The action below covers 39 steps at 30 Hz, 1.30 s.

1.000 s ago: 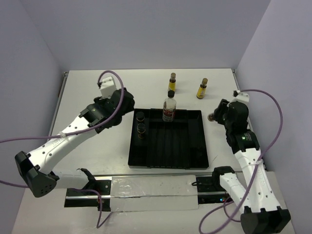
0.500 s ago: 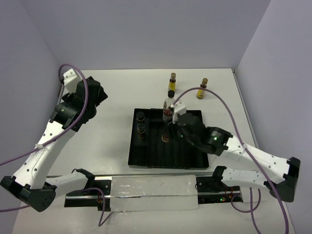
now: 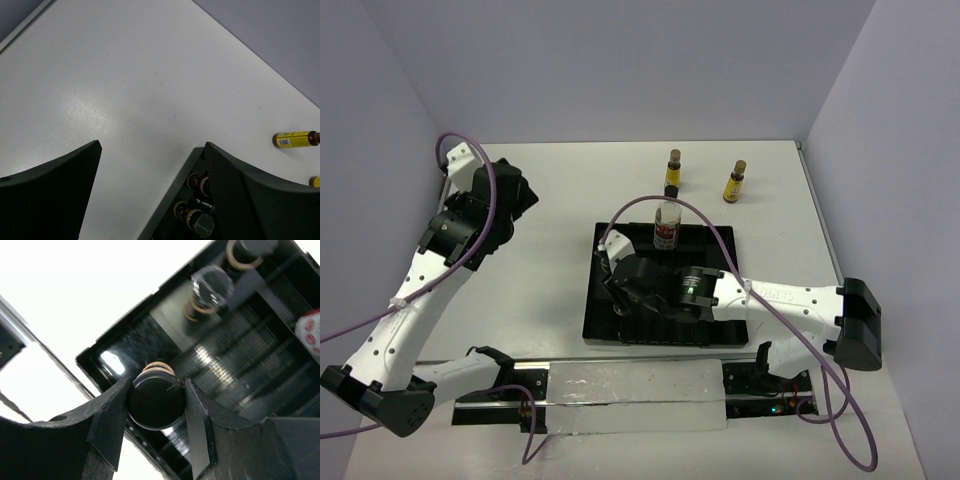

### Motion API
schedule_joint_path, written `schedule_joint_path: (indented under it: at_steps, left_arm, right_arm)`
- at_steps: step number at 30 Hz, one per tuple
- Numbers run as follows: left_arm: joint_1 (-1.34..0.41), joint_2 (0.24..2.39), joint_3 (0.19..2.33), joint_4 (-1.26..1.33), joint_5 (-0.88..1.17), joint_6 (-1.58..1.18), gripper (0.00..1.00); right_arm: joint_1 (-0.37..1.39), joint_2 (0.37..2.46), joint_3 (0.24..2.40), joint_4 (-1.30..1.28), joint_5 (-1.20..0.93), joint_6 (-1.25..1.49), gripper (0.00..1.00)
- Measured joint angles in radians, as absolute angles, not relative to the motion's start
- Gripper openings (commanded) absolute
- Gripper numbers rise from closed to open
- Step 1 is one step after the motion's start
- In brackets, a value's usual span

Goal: Organize the condiment bottles

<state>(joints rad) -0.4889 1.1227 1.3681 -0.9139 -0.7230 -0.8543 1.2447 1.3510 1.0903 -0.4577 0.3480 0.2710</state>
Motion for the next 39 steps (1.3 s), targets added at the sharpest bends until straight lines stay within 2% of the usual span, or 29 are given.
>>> schedule_joint_path:
  at_steps: [8, 19, 32, 34, 37, 38, 39]
  left_arm:
    - [-0.488, 1.120, 1.368, -0.918, -0.714, -0.854, 0.92]
    - [-0.488, 1.113, 1.368, -0.918, -0.700, -0.855, 0.92]
    - [-0.488, 1.108, 1.359, -0.917, -0.694, -0.855, 0.92]
    - [-0.487, 1.108, 1.355, -0.917, -0.693, -0.855, 0.92]
    - [-0.487, 1.107, 1.353, -0.917, -0.691, -0.855, 0.92]
    - [-0.487, 1.107, 1.353, -0.917, -0.691, -0.855, 0.92]
    - [-0.487, 1.107, 1.352, -0.917, -0.691, -0.855, 0.92]
  right_arm:
    - [1.261, 1.459, 1.165, -0.425, 0.347, 0.271, 0.09]
    - [1.261, 1.561, 1.154, -0.371, 0.337, 0.271, 0.10]
    - [1.261, 1.637, 1.124, -0.289, 0.348, 0.271, 0.23]
    - [1.261, 1.639, 1.124, -0.284, 0.350, 0.271, 0.29]
    - [1.261, 1.641, 1.124, -0.280, 0.352, 0.271, 0.56]
    - [1.261, 1.641, 1.124, -0.280, 0.352, 0.271, 0.57]
    - [1.261, 1.641, 1.124, -0.280, 0.352, 0.271, 0.63]
